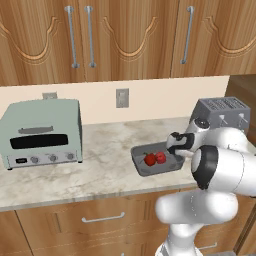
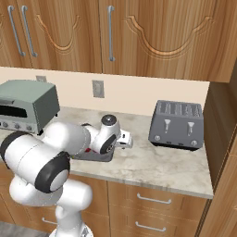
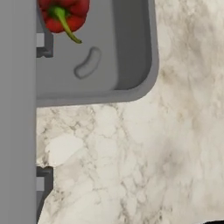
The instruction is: Take the bell pepper and bell pepper out of the freezer and place them in the tupperware container on the counter. Then put the tupperware containing the vegetables back in the freezer.
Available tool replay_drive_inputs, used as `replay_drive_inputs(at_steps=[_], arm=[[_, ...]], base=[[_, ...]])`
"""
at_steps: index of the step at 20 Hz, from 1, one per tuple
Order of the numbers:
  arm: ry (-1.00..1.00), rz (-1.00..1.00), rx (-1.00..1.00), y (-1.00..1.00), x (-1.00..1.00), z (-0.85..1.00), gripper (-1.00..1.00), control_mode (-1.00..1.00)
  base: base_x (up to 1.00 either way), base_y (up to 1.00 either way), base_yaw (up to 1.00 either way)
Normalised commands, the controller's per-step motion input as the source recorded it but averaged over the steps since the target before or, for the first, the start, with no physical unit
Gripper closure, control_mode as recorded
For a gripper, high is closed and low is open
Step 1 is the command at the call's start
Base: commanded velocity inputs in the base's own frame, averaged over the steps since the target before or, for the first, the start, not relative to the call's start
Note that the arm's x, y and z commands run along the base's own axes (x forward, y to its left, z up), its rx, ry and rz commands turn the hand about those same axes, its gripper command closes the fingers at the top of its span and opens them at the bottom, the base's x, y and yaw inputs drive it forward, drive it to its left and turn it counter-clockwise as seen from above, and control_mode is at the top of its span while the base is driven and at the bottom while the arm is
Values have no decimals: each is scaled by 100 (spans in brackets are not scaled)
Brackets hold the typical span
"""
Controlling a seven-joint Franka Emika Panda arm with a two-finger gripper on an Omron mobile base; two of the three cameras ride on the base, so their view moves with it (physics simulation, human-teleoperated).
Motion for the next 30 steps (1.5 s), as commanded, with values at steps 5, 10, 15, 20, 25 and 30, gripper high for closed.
replay_drive_inputs(at_steps=[5,10,15,20,25,30], arm=[[8,0,1,0,26,-34,-100,-100],[6,0,2,0,12,-26,-100,-100],[6,0,0,3,1,-25,100,-100],[1,0,2,6,-14,-20,100,-100],[0,0,4,26,-35,-1,100,-100],[0,-8,7,14,-39,35,100,-100]], base=[[0,0,0],[0,0,0],[0,0,0],[0,0,0],[0,0,0],[0,0,0]])
